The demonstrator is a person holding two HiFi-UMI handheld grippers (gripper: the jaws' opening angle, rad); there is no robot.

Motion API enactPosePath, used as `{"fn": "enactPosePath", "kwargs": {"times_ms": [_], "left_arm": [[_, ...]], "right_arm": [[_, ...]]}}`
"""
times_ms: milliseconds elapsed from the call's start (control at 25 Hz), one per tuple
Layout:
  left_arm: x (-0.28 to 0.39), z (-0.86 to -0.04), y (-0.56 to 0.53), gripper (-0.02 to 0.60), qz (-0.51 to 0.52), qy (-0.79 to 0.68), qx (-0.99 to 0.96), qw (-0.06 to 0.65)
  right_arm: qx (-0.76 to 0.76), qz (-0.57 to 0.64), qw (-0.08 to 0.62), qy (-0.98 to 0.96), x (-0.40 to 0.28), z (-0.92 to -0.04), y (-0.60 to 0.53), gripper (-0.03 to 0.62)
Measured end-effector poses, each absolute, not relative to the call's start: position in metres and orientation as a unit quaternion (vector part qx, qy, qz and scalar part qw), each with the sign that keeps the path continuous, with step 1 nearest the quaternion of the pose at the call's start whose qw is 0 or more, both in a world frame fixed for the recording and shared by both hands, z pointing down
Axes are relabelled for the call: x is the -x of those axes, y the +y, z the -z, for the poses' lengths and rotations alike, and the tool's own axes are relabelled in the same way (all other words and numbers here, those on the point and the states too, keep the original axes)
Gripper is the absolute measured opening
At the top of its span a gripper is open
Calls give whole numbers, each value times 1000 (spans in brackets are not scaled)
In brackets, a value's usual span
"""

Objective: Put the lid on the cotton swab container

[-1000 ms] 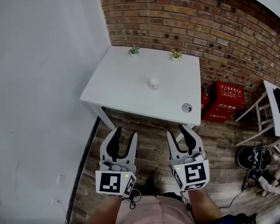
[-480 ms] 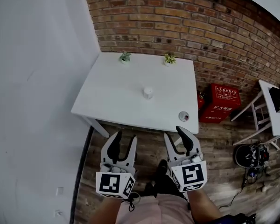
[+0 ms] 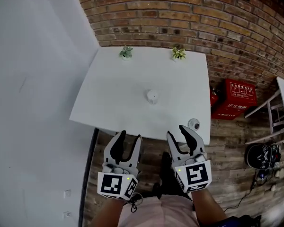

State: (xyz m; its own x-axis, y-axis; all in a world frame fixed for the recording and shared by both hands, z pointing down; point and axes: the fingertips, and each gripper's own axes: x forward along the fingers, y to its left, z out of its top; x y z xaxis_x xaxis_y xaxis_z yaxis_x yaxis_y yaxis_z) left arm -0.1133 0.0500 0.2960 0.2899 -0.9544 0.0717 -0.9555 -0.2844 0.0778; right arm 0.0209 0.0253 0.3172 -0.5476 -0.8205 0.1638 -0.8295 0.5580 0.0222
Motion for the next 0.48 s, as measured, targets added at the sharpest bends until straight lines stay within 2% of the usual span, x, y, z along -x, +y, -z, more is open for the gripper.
{"fn": "enactPosePath", "kwargs": {"times_ms": [480], "left_arm": [[106,-272,-76,198,-4,-627,-778,40]], "right_arm": [[-423,-16,51,-905,-21,-295,-108,175]]}}
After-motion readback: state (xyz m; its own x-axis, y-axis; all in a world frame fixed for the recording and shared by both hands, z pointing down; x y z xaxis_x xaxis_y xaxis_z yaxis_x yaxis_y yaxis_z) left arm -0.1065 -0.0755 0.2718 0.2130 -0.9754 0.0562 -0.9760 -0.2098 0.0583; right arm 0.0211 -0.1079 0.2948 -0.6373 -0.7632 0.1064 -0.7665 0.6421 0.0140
